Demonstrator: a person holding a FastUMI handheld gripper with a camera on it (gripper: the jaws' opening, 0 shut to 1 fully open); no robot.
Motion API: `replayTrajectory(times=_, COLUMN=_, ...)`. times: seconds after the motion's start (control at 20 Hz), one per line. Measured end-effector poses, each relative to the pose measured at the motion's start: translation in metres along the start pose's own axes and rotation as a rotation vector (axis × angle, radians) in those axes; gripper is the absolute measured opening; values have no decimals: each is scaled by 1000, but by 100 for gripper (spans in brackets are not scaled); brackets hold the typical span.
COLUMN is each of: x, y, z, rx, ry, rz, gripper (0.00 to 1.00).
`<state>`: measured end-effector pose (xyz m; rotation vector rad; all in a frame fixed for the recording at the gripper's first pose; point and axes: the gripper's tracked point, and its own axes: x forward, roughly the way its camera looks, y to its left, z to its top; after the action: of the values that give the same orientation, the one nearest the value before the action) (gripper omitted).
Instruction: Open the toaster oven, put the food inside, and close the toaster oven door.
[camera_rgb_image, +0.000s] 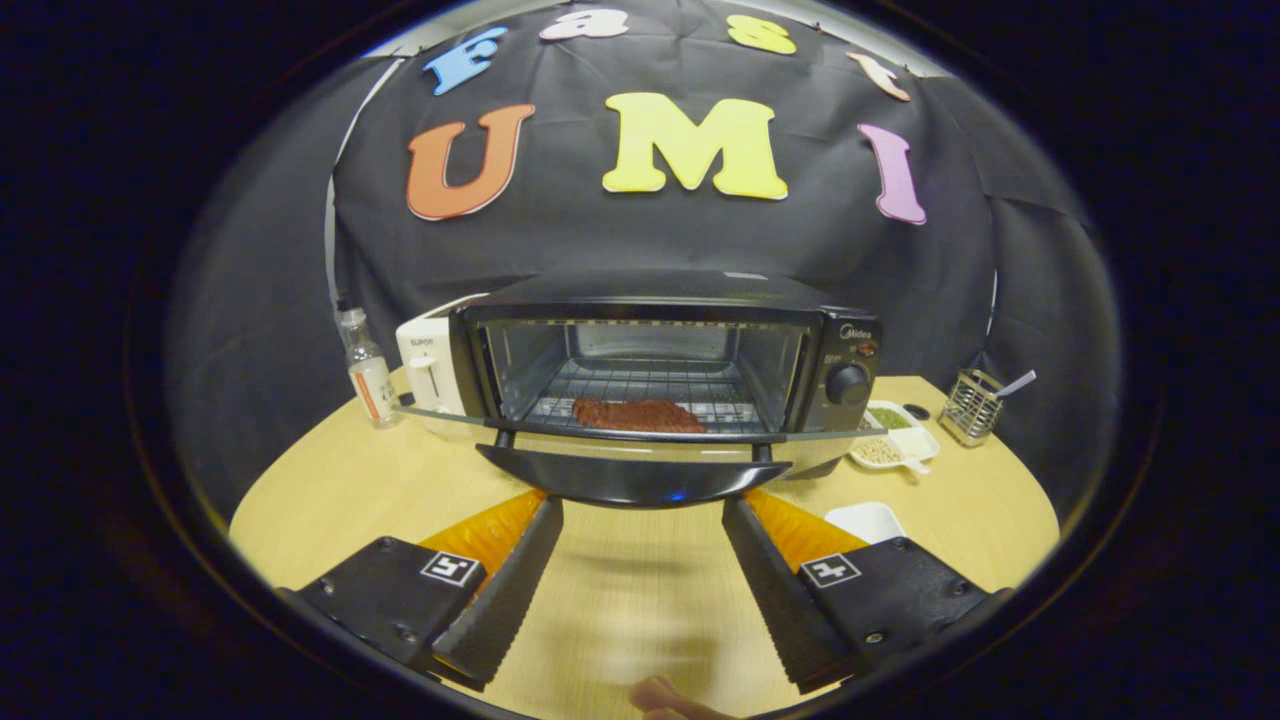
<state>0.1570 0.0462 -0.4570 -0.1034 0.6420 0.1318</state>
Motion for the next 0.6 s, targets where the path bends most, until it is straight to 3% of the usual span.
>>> replayTrajectory(times=0.3, x=-5, y=-2, z=75, rx=-22, ry=-150, rz=-4, gripper=100)
replayTrajectory(times=0.6, x=-85, y=-10, z=123, rx=-22, ry=-246, rz=-19, gripper=100)
